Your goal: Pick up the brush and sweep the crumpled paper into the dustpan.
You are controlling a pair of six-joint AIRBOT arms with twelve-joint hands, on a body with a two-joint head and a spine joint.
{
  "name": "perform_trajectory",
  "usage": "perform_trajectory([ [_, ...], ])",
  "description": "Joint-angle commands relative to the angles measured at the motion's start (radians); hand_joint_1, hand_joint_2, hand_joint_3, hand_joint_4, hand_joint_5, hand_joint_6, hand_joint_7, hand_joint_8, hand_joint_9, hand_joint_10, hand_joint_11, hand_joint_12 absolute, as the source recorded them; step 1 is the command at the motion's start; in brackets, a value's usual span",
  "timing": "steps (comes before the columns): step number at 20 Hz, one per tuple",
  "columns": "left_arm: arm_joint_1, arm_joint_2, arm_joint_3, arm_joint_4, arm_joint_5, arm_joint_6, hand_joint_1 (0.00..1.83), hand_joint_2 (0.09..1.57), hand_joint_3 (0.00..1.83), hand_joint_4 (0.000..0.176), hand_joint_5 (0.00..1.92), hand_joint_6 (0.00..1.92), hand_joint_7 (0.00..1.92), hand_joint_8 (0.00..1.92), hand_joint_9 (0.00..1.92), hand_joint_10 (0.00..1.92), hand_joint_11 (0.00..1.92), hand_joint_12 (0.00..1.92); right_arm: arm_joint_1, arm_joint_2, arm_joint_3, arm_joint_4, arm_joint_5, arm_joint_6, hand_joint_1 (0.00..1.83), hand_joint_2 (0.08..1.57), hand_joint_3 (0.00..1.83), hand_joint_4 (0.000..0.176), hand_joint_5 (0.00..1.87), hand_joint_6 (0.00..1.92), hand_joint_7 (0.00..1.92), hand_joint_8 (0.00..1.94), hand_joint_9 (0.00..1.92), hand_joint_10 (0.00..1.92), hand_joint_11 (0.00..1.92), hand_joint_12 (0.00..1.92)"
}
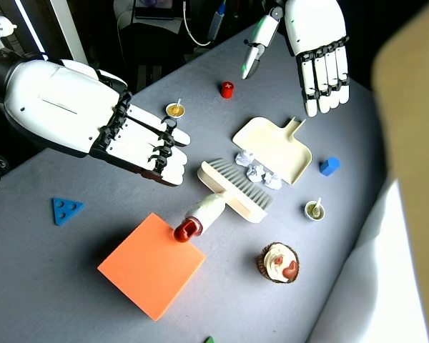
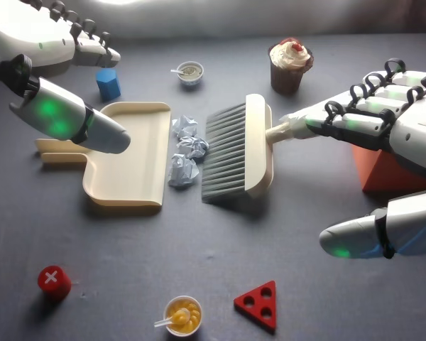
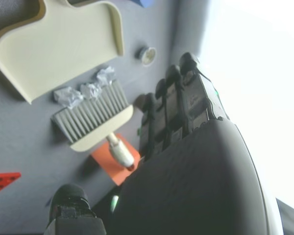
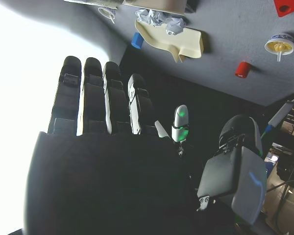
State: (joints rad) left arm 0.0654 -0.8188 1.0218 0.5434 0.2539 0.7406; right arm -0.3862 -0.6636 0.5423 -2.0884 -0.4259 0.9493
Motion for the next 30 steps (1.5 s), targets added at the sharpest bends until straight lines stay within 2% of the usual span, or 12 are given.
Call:
perform_trajectory([
  [1, -0.010, 0.013, 0.002, 0.018, -0.078, 0.010, 0.03, 0.90, 0.00, 0.000, 0.13, 0.00, 0.13, 0.00, 0.14, 0.00, 0.14, 0.03, 0.003, 0.004, -0.002, -0.030, -0.057, 0.004, 0.00, 0.85, 0.00, 0.000, 0.04, 0.00, 0.11, 0.00, 0.12, 0.01, 0.06, 0.03],
  [4, -0.005, 0.008, 0.022, 0.019, -0.087, 0.038, 0.03, 0.90, 0.00, 0.000, 0.13, 0.00, 0.13, 0.00, 0.13, 0.00, 0.13, 0.02, 0.003, 0.004, -0.002, -0.030, -0.057, 0.004, 0.00, 0.85, 0.00, 0.000, 0.06, 0.01, 0.10, 0.00, 0.10, 0.00, 0.04, 0.02],
  [8, 0.028, 0.003, 0.057, 0.019, -0.134, 0.049, 0.18, 0.94, 0.01, 0.000, 0.11, 0.00, 0.12, 0.00, 0.14, 0.00, 0.16, 0.03, 0.003, 0.004, -0.002, -0.030, -0.057, 0.004, 0.00, 0.88, 0.01, 0.000, 0.09, 0.01, 0.12, 0.01, 0.13, 0.01, 0.09, 0.03],
  [12, 0.065, -0.001, 0.079, 0.019, -0.158, 0.035, 0.60, 0.96, 0.01, 0.000, 0.10, 0.00, 0.12, 0.00, 0.15, 0.00, 0.16, 0.02, 0.003, 0.004, -0.002, -0.030, -0.060, 0.004, 0.00, 0.90, 0.01, 0.000, 0.09, 0.01, 0.12, 0.00, 0.12, 0.00, 0.07, 0.02],
  [15, 0.099, -0.011, 0.092, 0.018, -0.191, 0.019, 0.76, 1.02, 0.02, 0.000, 0.01, 0.00, 0.04, 0.00, 0.09, 0.00, 0.12, 0.00, 0.003, 0.004, -0.004, -0.029, -0.061, 0.004, 0.00, 0.91, 0.02, 0.000, 0.10, 0.01, 0.13, 0.00, 0.13, 0.01, 0.09, 0.03],
  [19, 0.157, -0.027, 0.107, 0.011, -0.203, -0.030, 0.95, 1.02, 0.00, 0.000, 0.05, 0.01, 0.10, 0.02, 0.15, 0.02, 0.19, 0.03, 0.004, 0.004, -0.005, -0.029, -0.062, 0.004, 0.00, 0.92, 0.01, 0.000, 0.09, 0.00, 0.14, 0.01, 0.16, 0.01, 0.12, 0.04],
  [24, 0.214, -0.057, 0.142, -0.039, -0.207, -0.052, 0.96, 1.03, 0.01, 0.000, 0.16, 0.02, 0.16, 0.01, 0.18, 0.00, 0.21, 0.03, 0.001, 0.001, -0.004, -0.033, -0.062, 0.004, 0.00, 0.92, 0.00, 0.000, 0.09, 0.00, 0.15, 0.01, 0.18, 0.01, 0.13, 0.03],
  [30, 0.239, -0.102, 0.201, -0.078, -0.220, -0.052, 0.90, 1.05, 0.00, 0.000, 0.17, 0.01, 0.18, 0.01, 0.19, 0.01, 0.23, 0.04, 0.001, -0.006, -0.007, -0.075, -0.062, 0.004, 0.00, 0.93, 0.00, 0.000, 0.10, 0.00, 0.16, 0.01, 0.18, 0.01, 0.13, 0.02],
])
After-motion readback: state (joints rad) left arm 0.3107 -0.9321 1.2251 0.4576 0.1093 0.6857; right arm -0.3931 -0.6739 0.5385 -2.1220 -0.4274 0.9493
